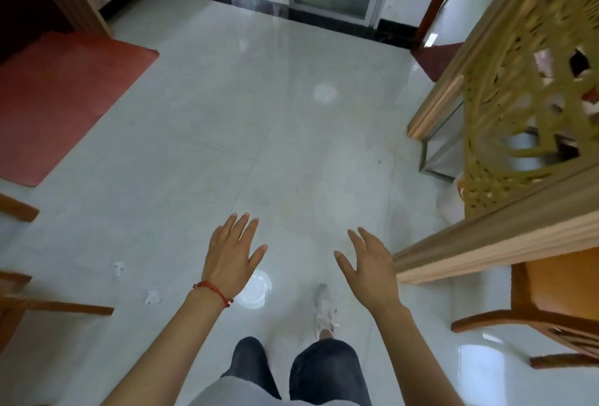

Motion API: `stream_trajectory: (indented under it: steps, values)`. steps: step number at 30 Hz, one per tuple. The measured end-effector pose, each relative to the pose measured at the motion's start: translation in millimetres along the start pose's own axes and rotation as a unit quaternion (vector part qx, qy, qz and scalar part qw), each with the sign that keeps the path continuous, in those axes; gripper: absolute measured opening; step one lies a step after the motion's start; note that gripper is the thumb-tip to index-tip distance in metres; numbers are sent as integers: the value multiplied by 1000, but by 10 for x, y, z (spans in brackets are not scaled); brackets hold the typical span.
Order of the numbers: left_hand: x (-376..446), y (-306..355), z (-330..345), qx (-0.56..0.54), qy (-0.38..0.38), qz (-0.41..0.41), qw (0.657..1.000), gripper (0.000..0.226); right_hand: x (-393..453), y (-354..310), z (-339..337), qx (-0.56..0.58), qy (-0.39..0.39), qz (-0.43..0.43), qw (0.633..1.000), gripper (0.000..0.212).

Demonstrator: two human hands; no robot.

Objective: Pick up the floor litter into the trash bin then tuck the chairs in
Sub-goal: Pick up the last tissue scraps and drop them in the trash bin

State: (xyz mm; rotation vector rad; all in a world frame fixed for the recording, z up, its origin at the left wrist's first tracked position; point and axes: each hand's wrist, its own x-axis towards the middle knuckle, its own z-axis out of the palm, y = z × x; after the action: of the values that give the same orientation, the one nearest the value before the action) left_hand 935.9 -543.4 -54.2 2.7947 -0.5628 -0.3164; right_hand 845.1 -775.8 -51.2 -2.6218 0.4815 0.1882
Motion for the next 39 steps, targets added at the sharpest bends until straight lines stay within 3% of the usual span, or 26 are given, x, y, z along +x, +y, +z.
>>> stream_trajectory:
  steps: [7,12,17,26,33,37,39]
  values:
    - [786,307,-31,-16,27,-82,996,74,1136,205,-378,-27,-36,-68,997,58]
    - [1144,460,-118,-28,43,-142,989,74,1781,173,-626,-46,-65,-136,988,83]
    - [1326,382,-196,-28,36,-208,977,73,2313,-21,-612,-66,-92,-178,978,88]
    - [1689,-333,-393,-40,54,-280,958,73,3123,-878,-280,-81,-128,-259,954,77]
    - [2178,-1029,-668,-50,64,-310,947,74,3758,-1697,-115,-91,-137,-300,940,90]
    - [2300,-1436,-885,-57,91,-341,934,73,4016,-2233,26,-84,-140,-331,929,80]
    - [2307,-1618,-965,-63,107,-367,922,73,4143,-2507,108,-83,-152,-358,918,85]
